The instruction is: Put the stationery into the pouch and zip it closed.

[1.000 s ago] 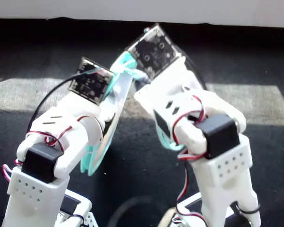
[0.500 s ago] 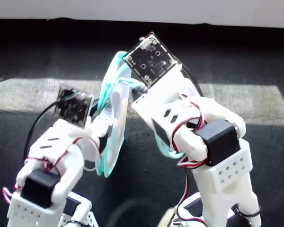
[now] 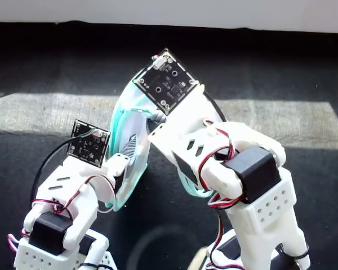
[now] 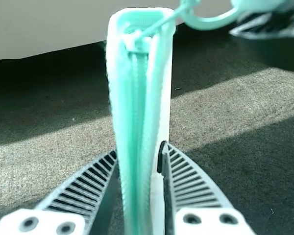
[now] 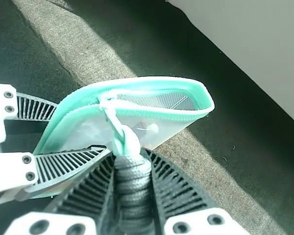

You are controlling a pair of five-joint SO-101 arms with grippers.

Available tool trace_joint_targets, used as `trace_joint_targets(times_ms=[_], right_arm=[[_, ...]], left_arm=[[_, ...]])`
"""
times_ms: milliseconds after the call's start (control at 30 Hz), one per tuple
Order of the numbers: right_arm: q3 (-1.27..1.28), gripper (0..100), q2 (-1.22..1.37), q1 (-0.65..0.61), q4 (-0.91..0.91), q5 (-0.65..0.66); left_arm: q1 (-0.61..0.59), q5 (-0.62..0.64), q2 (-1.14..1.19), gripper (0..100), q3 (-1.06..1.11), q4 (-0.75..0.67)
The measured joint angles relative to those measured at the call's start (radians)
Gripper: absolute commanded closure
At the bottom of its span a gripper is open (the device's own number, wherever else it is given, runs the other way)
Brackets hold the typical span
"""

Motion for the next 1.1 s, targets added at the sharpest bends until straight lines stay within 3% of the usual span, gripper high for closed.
trace_joint_targets(times_ms=[333,1100], right_arm=[[0.140,99.1,-0.008,-0.002,-0.003,0.000],[0.140,99.1,-0.009,-0.002,-0.014,0.000]], left_arm=[[0.002,-0.002,0.000,88,-0.094,-0.017],[0.002,-0.003,-0.003,88,-0.175,-0.061]])
